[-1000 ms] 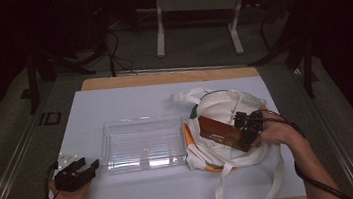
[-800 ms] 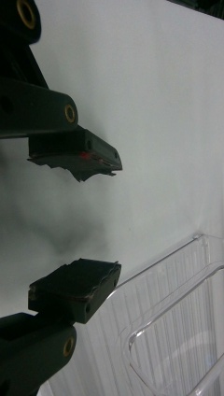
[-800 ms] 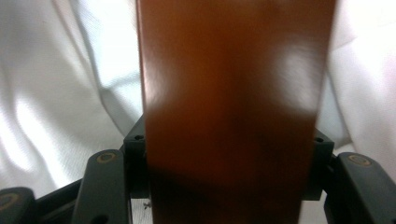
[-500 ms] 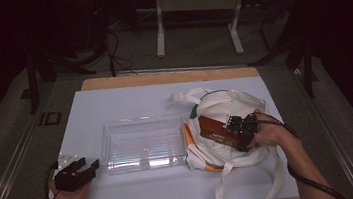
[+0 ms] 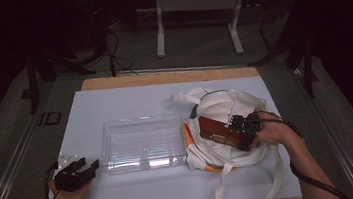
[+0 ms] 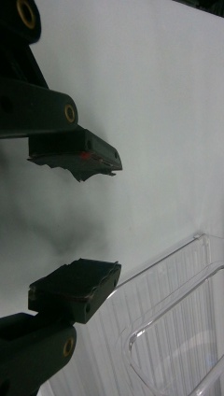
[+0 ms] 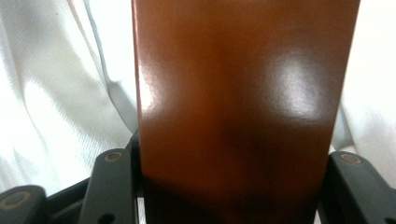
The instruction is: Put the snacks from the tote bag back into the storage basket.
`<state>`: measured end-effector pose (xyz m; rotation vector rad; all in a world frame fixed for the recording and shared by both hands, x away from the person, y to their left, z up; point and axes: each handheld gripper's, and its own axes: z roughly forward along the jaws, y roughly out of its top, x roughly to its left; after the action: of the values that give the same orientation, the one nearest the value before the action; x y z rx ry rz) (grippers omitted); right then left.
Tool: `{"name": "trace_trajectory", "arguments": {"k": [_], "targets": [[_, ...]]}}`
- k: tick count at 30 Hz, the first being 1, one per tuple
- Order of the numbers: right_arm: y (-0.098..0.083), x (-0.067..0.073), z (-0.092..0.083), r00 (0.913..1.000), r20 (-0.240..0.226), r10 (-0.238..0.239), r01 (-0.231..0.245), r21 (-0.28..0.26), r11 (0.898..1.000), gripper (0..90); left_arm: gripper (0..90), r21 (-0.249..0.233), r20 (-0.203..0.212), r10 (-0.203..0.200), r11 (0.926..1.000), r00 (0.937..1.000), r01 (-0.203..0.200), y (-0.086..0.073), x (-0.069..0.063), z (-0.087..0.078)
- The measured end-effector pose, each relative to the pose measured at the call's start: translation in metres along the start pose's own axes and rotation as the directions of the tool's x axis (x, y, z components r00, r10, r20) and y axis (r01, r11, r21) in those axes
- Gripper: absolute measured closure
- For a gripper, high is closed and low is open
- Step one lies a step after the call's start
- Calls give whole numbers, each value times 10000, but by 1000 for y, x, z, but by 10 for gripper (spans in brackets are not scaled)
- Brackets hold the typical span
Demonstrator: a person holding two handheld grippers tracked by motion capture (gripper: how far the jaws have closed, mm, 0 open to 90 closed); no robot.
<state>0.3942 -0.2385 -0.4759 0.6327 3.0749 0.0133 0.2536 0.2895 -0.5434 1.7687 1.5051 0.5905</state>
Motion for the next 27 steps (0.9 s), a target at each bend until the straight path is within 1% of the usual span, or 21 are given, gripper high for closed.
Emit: {"name": "trace_trajectory", "arguments": {"k": [5, 14, 21, 24, 27], "targets": [[-5, -2, -8, 9999, 2, 115, -115, -266, 9996, 432, 446, 5, -5, -1, 10000, 10000, 1, 0, 0, 0], [-11, 0, -22, 9996, 272, -107, 123, -622, 9980, 431, 445, 4, -29, 1, 10000, 10000, -1, 0, 0, 0], [-11, 1, -33, 9986, 431, -315, 343, -655, 9973, 431, 445, 5, -20, 1, 10000, 10000, -1, 0, 0, 0], [-11, 2, -41, 9977, 547, -396, 438, -784, 9960, 432, 444, 6, -12, -3, 10000, 10000, 3, 0, 0, 0], [-13, 2, -47, 9978, 551, -372, 422, -908, 9950, 432, 444, 9, -11, -2, 10000, 10000, 2, 0, 0, 0]]}}
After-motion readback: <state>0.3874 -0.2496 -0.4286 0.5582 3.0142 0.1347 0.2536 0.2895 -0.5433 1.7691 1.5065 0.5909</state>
